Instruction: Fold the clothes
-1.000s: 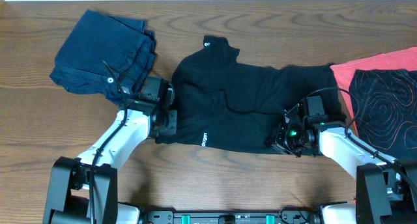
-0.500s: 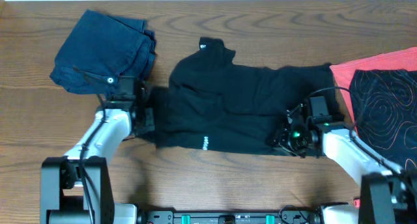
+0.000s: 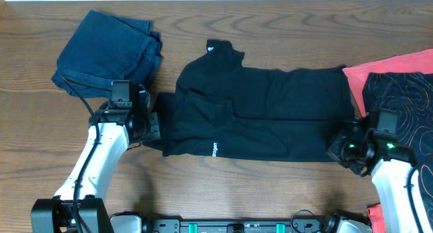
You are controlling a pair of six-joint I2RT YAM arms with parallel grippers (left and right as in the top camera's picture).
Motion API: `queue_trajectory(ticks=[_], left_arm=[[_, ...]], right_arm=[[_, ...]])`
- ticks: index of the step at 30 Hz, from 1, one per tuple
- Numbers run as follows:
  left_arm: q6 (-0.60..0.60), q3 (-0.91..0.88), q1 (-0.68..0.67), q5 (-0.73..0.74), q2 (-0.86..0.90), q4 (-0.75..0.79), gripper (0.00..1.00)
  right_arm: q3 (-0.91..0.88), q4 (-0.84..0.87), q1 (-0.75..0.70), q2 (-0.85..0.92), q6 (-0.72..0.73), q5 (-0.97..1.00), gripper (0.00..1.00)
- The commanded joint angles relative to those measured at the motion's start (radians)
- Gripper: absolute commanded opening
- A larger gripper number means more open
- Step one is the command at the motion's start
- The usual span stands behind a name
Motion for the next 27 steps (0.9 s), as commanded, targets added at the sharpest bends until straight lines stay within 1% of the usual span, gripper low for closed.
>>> queue_trajectory(ticks=[1, 5, 10, 15, 19, 22, 23, 25, 27], left_arm=[[0.032, 0.010, -0.013, 0.148, -0.001, -0.002, 0.50], [0.053, -0.018, -0.037, 0.156, 0.009, -0.002, 0.50], [0.063, -0.078, -0.050, 0.156, 0.023, 0.005, 0.50], [0.063, -0.127, -0.050, 0.155, 0.037, 0.031, 0.50], [0.062, -0.157, -0.050, 0.156, 0.038, 0.094, 0.56], [0.063, -0.157, -0.050, 0.150, 0.038, 0.129, 0.56], [0.062, -0.157, -0.050, 0.140, 0.039, 0.130, 0.56], [0.057, -0.158, -0.050, 0.137, 0.041, 0.125, 0.44], [0.031, -0.164, -0.050, 0.137, 0.047, 0.122, 0.30]], right_arm=[[-0.005, 0.030, -0.059, 0.048, 0.050, 0.074, 0.04], [-0.008, 0.050, -0.071, 0.141, 0.106, 0.160, 0.01], [-0.008, 0.019, -0.081, 0.245, 0.172, 0.307, 0.01], [-0.009, -0.030, -0.110, 0.320, 0.175, 0.315, 0.02], [-0.008, -0.024, -0.133, 0.320, 0.141, 0.294, 0.01], [-0.008, -0.020, -0.133, 0.319, 0.126, 0.293, 0.01], [-0.008, -0.020, -0.133, 0.319, 0.126, 0.293, 0.01], [-0.008, -0.022, -0.133, 0.319, 0.122, 0.293, 0.01], [-0.008, -0.028, -0.133, 0.319, 0.113, 0.276, 0.01]])
